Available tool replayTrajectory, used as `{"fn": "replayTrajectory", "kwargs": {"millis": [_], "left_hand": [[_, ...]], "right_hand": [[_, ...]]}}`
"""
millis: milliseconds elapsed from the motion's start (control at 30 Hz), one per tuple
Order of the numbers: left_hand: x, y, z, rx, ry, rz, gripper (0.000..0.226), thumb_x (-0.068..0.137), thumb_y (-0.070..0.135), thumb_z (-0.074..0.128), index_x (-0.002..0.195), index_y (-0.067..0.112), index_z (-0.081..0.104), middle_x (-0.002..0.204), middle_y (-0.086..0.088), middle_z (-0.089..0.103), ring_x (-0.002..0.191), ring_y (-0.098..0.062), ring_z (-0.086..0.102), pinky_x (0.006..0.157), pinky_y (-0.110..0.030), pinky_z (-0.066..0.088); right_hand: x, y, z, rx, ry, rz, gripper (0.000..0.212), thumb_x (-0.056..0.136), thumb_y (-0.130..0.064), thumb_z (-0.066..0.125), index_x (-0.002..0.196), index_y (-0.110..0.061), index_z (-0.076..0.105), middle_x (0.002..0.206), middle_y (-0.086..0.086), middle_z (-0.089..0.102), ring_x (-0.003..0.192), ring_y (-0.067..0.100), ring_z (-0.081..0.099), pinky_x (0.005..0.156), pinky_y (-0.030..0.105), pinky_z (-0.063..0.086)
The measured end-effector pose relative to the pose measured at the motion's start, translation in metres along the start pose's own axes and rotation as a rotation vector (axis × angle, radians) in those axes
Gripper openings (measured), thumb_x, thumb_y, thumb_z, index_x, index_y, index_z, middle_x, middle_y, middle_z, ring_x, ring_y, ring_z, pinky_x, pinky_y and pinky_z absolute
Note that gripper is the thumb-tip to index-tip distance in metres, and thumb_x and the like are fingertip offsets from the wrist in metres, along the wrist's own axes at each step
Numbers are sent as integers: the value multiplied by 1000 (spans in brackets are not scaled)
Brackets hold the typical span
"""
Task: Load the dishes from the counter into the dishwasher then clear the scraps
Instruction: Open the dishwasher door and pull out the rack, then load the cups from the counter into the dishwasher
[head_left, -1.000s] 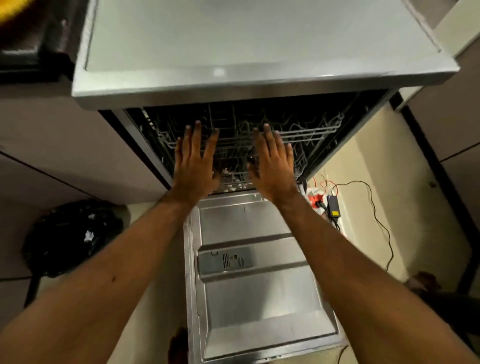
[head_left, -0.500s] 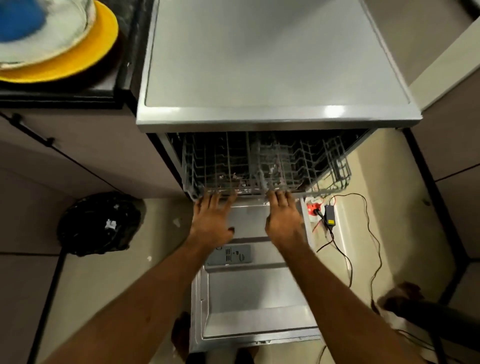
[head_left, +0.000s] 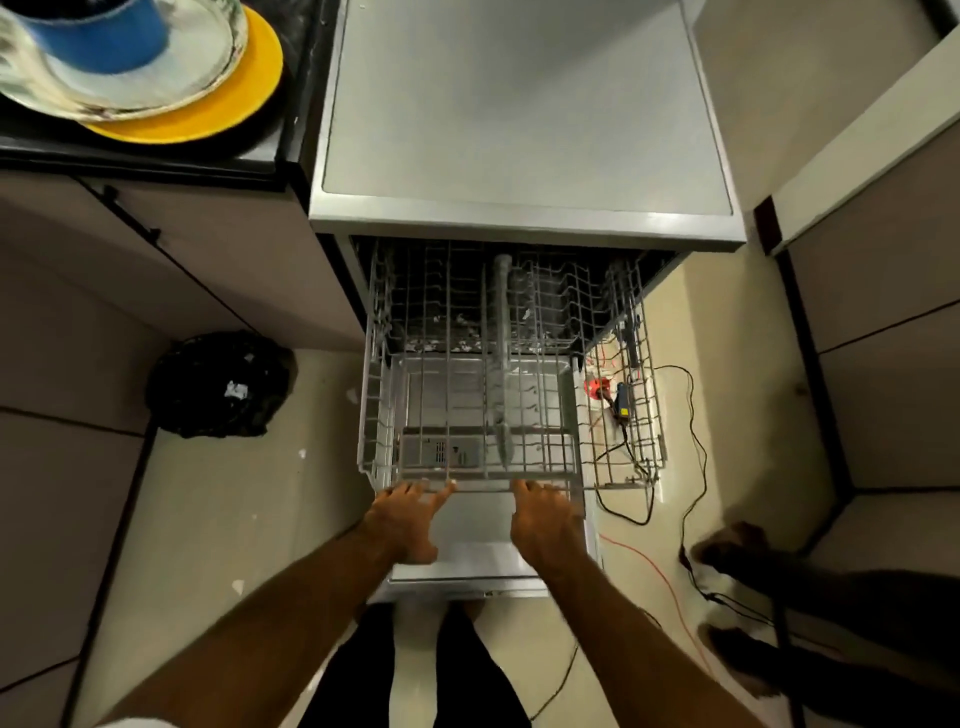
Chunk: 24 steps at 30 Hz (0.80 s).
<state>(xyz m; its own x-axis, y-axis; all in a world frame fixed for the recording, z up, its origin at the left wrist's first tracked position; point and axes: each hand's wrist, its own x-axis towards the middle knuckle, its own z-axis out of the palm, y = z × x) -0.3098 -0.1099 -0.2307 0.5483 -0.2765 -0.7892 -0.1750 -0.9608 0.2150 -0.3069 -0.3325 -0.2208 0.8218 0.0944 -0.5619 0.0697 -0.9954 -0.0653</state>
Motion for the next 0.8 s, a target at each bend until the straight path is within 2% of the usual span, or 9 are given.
{"fn": "replayTrajectory", "kwargs": {"millis": [200,333,467,600,800], "left_hand": [[-35,23,34,21,-68,-10,106,86,44,70,160,34,-5,169,-14,7,154,-36,14,124,-51,19],[-52,21,30,-10,110,-11,103,89,40,65,160,28,-9,169,-10,-1,156,-31,5,124,-48,12],[-74,14,-1,-74,333,6,94,93,35,56,160,28,-10,170,-2,-8,156,-24,-5,124,-45,4],[-107,3,-27,-98,459,-33,92,97,40,53,161,25,-11,169,1,-12,156,-22,-7,124,-42,2],[-160,-19,-52,-125,639,-80,87,99,46,48,161,22,-8,169,1,-11,156,-20,-10,127,-42,4]], "right_hand": [[-45,8,26,69,-114,-45,46,101,-22,53,148,-25,50,145,2,59,130,24,57,103,38,50],[-56,9,26,197,-162,-35,61,102,-27,55,159,-23,34,165,6,36,151,28,36,117,44,42],[-54,-4,2,220,-1,-57,73,101,-34,56,164,-20,21,172,8,20,159,29,18,126,47,26],[-59,-25,-34,223,143,-146,76,102,-39,52,165,-19,17,173,6,15,161,26,9,130,47,13],[-74,-65,-86,276,241,-242,74,106,-47,44,166,-21,10,175,2,6,161,23,1,131,47,6]]}}
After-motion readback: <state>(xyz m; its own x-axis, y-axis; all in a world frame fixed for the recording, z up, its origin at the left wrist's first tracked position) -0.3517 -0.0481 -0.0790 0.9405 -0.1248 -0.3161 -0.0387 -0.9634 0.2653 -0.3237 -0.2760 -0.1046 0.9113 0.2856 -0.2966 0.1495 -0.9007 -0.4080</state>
